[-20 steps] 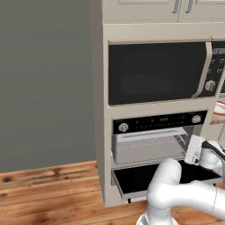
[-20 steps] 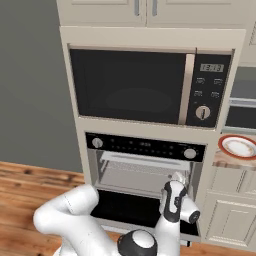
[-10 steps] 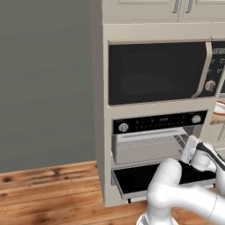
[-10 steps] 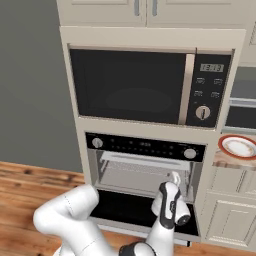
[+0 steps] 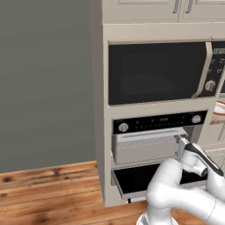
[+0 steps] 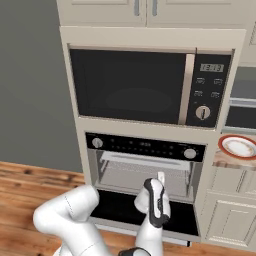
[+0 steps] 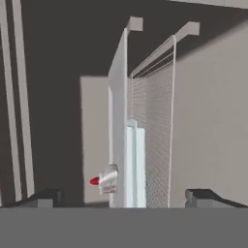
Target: Take the baked cake out of the oven and place it on the plate for cooling. Then close the oven door.
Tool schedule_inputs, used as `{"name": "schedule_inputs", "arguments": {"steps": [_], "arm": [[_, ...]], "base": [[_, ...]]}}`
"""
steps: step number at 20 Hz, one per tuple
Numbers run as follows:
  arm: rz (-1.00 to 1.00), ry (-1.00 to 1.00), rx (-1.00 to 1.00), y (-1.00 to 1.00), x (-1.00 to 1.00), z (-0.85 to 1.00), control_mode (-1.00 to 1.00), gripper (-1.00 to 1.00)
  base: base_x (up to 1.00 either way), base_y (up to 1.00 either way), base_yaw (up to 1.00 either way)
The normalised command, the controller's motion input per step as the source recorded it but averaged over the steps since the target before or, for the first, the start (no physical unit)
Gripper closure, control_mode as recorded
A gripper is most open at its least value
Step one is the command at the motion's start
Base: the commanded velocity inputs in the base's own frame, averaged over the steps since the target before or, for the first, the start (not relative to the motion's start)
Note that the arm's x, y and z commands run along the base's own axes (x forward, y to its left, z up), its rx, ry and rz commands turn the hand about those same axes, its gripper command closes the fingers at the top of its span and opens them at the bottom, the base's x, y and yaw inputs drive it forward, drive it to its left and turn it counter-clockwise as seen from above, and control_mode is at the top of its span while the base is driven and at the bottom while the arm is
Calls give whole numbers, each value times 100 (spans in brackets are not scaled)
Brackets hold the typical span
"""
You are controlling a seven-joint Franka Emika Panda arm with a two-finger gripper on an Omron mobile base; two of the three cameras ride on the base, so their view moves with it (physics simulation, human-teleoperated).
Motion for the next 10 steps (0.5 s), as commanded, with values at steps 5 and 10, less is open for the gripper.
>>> {"name": "schedule_inputs", "arguments": {"steps": [5, 10], "arm": [[-2, 3, -11, 12, 10, 0, -100, -100], [0, 0, -1, 1, 23, -1, -100, -100]], "base": [[0, 0, 0], [0, 0, 0]]}}
